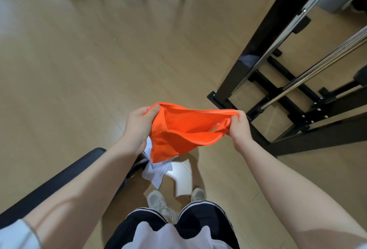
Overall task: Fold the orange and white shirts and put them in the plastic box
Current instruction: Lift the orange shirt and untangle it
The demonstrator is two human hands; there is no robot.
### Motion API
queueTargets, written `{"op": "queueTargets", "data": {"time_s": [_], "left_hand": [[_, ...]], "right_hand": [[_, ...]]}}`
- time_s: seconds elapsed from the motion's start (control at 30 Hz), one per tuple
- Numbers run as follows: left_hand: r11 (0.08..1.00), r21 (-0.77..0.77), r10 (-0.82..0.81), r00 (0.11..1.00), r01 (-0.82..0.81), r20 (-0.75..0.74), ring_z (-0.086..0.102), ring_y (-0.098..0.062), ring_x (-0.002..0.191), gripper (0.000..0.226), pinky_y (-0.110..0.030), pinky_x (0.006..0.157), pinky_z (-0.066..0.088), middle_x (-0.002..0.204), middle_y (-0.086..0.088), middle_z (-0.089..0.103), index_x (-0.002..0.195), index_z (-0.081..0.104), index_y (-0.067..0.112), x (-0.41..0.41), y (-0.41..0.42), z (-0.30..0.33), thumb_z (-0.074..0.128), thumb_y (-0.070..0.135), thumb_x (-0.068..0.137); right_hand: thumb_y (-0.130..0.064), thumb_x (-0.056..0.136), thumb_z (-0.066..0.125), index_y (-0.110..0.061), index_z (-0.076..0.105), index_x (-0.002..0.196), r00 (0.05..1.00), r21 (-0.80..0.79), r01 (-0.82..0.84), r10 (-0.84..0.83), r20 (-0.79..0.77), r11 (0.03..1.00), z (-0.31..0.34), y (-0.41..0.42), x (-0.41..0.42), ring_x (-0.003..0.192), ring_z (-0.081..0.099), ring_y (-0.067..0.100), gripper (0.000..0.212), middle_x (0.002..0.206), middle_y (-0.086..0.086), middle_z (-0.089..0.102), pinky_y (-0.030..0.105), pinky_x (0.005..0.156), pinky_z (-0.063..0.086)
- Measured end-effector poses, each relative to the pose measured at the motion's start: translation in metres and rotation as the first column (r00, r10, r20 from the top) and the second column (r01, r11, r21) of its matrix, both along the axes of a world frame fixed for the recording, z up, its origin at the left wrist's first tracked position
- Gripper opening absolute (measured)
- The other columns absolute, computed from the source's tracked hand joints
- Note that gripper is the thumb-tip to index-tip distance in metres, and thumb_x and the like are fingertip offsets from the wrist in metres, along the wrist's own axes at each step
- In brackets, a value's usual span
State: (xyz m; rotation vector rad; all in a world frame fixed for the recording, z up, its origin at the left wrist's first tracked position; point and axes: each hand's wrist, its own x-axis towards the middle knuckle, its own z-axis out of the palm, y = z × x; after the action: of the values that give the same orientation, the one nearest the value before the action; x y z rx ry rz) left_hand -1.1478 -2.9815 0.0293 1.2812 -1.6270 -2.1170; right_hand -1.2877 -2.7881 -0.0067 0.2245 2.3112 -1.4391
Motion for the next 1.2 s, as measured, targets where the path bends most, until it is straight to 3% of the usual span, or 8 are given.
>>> {"op": "queueTargets", "data": {"time_s": [0.07, 0.23, 0.4, 0.5, 0.6, 0.8, 1.03, 1.2], "left_hand": [[0.99, -0.136, -0.033, 0.995, 0.047, 0.098, 0.047, -0.011, 0.048, 0.033, -0.018, 0.05, 0.039, 0.063, -0.007, 0.053, 0.069, 0.06, 0.009, -0.004, 0.003, -0.007, 0.052, 0.031, 0.092], [0.867, -0.391, -0.174, 0.922, 0.31, 0.345, 0.042, -0.022, 0.068, 0.043, -0.036, 0.065, 0.035, 0.069, -0.017, 0.047, 0.076, 0.057, -0.003, -0.012, 0.017, -0.015, 0.043, 0.032, 0.095], [0.8, -0.469, -0.204, 0.905, 0.374, 0.373, 0.05, -0.027, 0.073, 0.037, -0.038, 0.069, 0.04, 0.073, -0.016, 0.055, 0.08, 0.058, -0.004, -0.024, 0.055, -0.009, 0.04, 0.023, 0.098], [0.941, -0.289, -0.092, 0.957, 0.173, 0.275, 0.05, -0.022, 0.06, 0.02, -0.03, 0.056, 0.038, 0.066, -0.005, 0.051, 0.071, 0.052, 0.015, -0.03, 0.079, -0.003, 0.051, 0.014, 0.091], [0.998, 0.026, -0.066, 0.996, 0.065, 0.067, 0.052, -0.002, 0.04, 0.019, -0.017, 0.045, 0.042, 0.075, -0.001, 0.052, 0.103, 0.052, 0.013, -0.035, 0.106, 0.017, 0.054, 0.001, 0.089], [0.981, -0.061, -0.189, 0.976, 0.183, -0.107, 0.061, -0.015, 0.087, 0.027, -0.029, 0.083, 0.049, 0.096, -0.001, 0.063, 0.093, 0.059, 0.019, -0.033, 0.147, 0.051, 0.052, -0.006, 0.087], [0.93, -0.306, -0.216, 0.976, 0.205, -0.005, 0.064, -0.007, 0.076, 0.03, -0.021, 0.076, 0.052, 0.091, -0.001, 0.068, 0.086, 0.06, 0.029, -0.02, 0.186, 0.056, 0.068, 0.001, 0.078], [0.84, -0.51, -0.124, 0.981, 0.183, 0.147, 0.063, -0.02, 0.081, 0.036, -0.03, 0.077, 0.051, 0.089, -0.004, 0.066, 0.073, 0.058, 0.037, -0.015, 0.207, 0.047, 0.064, 0.001, 0.077]], "right_hand": [[-0.03, 0.101, 0.023, -0.016, 0.047, 0.088, 0.992, -0.181, 0.036, -0.013, 0.125, 0.983, 0.01, -0.003, -0.002, 0.051, 0.061, 0.018, 0.031, 0.068, 0.01, 0.056, 0.031, 0.055, 0.052], [-0.032, 0.101, 0.025, -0.016, 0.041, 0.071, 0.964, -0.096, -0.183, 0.198, 0.176, 0.978, 0.025, 0.011, -0.011, 0.049, 0.033, 0.015, 0.037, 0.063, 0.004, 0.039, 0.023, 0.048, 0.032], [-0.01, 0.094, 0.047, -0.013, 0.052, 0.108, 0.861, -0.411, -0.158, 0.329, 0.387, 0.898, 0.042, 0.037, -0.003, 0.06, 0.046, 0.015, 0.016, 0.08, 0.003, 0.048, 0.026, 0.053, 0.041], [0.012, 0.085, 0.046, -0.015, 0.05, 0.123, 0.856, -0.628, -0.042, 0.352, 0.379, 0.777, 0.055, 0.049, 0.002, 0.079, 0.055, 0.018, 0.047, 0.103, 0.005, 0.053, 0.036, 0.07, 0.048], [0.018, 0.082, 0.045, -0.02, 0.055, 0.111, 0.854, -0.721, -0.034, 0.395, 0.339, 0.692, 0.063, 0.059, 0.01, 0.083, 0.058, 0.018, 0.049, 0.107, 0.003, 0.057, 0.04, 0.074, 0.052], [0.011, 0.081, 0.057, -0.013, 0.06, 0.093, 0.847, -0.618, -0.313, 0.506, 0.161, 0.721, 0.074, 0.068, 0.031, 0.07, 0.061, 0.011, 0.027, 0.086, 0.005, 0.064, 0.022, 0.068, 0.052], [-0.009, 0.073, 0.068, -0.033, 0.061, 0.069, 0.794, -0.145, -0.605, 0.58, -0.185, 0.783, 0.071, 0.085, 0.031, 0.05, 0.046, -0.004, 0.025, 0.054, -0.017, 0.055, 0.014, 0.056, 0.037], [0.0, 0.076, 0.066, -0.021, 0.061, 0.072, 0.876, -0.309, -0.466, 0.48, -0.034, 0.829, 0.079, 0.099, 0.032, 0.055, 0.058, 0.006, 0.022, 0.066, -0.002, 0.062, 0.023, 0.06, 0.048]]}}
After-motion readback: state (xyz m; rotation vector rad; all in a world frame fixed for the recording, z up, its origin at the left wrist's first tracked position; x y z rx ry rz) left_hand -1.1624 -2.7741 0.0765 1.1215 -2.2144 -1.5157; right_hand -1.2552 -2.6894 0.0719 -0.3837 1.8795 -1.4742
